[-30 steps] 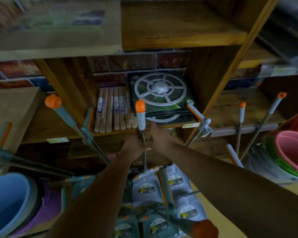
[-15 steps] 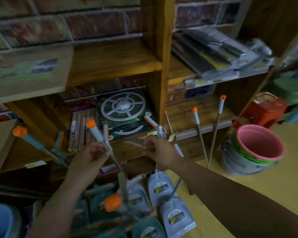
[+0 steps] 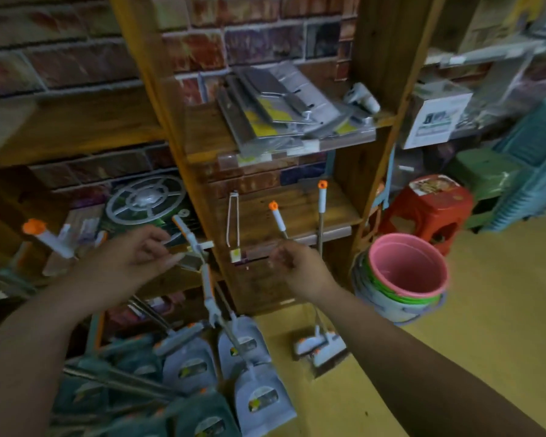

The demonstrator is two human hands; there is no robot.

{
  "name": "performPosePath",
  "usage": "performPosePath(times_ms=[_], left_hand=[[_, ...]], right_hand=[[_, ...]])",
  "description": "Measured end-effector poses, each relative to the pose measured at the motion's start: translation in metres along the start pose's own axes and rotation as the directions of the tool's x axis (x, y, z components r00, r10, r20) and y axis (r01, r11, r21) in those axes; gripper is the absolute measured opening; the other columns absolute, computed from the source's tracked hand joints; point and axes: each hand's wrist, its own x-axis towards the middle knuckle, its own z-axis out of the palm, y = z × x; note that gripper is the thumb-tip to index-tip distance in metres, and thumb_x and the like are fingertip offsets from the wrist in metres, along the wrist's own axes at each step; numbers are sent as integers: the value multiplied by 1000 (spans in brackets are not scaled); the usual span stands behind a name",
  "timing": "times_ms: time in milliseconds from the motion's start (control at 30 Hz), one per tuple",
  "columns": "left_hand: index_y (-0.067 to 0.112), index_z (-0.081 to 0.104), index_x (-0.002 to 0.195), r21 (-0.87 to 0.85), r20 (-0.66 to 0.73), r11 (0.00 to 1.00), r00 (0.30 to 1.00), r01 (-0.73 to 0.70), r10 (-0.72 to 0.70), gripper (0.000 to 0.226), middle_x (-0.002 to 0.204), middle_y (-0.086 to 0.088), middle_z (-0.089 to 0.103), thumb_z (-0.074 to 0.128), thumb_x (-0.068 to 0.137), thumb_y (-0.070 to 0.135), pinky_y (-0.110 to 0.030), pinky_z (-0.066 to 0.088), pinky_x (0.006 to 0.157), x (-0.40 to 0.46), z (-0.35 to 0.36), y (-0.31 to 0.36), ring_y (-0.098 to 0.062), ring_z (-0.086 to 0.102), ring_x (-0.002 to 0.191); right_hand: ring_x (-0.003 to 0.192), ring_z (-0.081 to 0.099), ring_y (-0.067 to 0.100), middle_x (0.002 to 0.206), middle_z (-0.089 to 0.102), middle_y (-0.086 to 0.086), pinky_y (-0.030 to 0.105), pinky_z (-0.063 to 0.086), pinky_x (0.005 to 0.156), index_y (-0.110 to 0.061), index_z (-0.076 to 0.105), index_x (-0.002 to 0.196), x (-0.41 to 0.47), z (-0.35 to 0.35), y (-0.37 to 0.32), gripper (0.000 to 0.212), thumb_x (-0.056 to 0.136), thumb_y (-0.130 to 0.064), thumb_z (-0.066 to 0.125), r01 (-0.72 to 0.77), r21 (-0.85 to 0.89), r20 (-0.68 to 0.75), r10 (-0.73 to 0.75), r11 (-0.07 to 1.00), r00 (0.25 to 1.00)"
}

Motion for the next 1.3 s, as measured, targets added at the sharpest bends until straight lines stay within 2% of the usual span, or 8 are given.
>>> performPosePath(times_ms=[300, 467, 633, 767, 900, 1000, 1067, 1300], left_hand=[[32, 63, 106, -252, 182, 954, 976, 163, -119, 19, 109, 5, 73, 64, 94, 47, -40, 58, 94, 87, 168, 66, -13, 72, 98], [20, 58, 116, -538, 246, 718, 897, 442, -368, 22, 119, -11, 68, 62, 99, 33, -45, 54, 103, 189, 231, 70, -26, 67, 106], [19, 43, 145, -550, 81, 688, 851, 472, -519, 89, 132, -2, 60, 79, 71, 52, -37, 54, 89, 366, 286, 14, -24, 62, 115], [17, 38, 150, -540, -64, 717, 829, 440, -556, 107, 153, -8, 46, 80, 63, 61, -45, 40, 117, 447, 295, 22, -31, 49, 138], [21, 47, 146, -491, -44, 688, 774, 534, -632, 87, 158, -11, 43, 61, 79, 74, -47, 41, 111, 494, 307, 4, -35, 45, 138], [6, 43, 149, -535, -66, 641, 730, 550, -681, 52, 155, -19, 43, 52, 102, 27, -47, 41, 112, 488, 309, 3, -39, 45, 141], [9, 50, 142, -556, -139, 645, 707, 524, -694, 51, 146, -19, 54, 56, 98, 33, -51, 47, 110, 483, 316, -7, -40, 54, 132], [18, 56, 131, -241, -133, 947, 959, 213, -250, 45, 118, 3, 62, 66, 94, 40, -30, 42, 79, 409, 357, 78, -19, 60, 106]], right_hand=[[78, 64, 14, 83, 69, -3, 22, 46, 74, -21, 66, 84, -8, -102, 116, 9, 80, -14, 70, -236, -159, -70, 228, 959, 971], [84, 66, 24, 86, 71, 4, 37, 52, 82, -17, 69, 83, 26, -124, 183, 9, 76, -14, 73, -353, -175, -50, 349, 919, 936], [90, 67, 28, 87, 70, 1, 40, 53, 84, -22, 66, 86, 83, -131, 245, 9, 79, -24, 70, -396, -248, 15, 413, 884, 911], [109, 62, 28, 116, 66, 8, 28, 43, 87, -12, 63, 113, 145, -131, 270, 28, 87, -24, 64, -417, -304, 57, 453, 857, 890], [111, 62, 30, 127, 61, 11, 33, 48, 89, -14, 44, 136, 201, -116, 288, 58, 84, -24, 68, -541, -121, 15, 546, 832, 837], [116, 57, 31, 127, 59, 14, 33, 46, 91, -12, 39, 139, 229, -99, 300, 69, 81, -28, 73, -577, -79, 34, 580, 813, 814], [119, 55, 29, 129, 57, 12, 36, 49, 93, -13, 39, 139, 245, -89, 303, 73, 79, -30, 76, -592, -78, 74, 597, 802, 799], [123, 50, 31, 136, 47, 9, 48, 52, 95, -27, 28, 143, 253, -45, 323, 106, 55, -39, 86, -567, -174, 266, 593, 805, 760]])
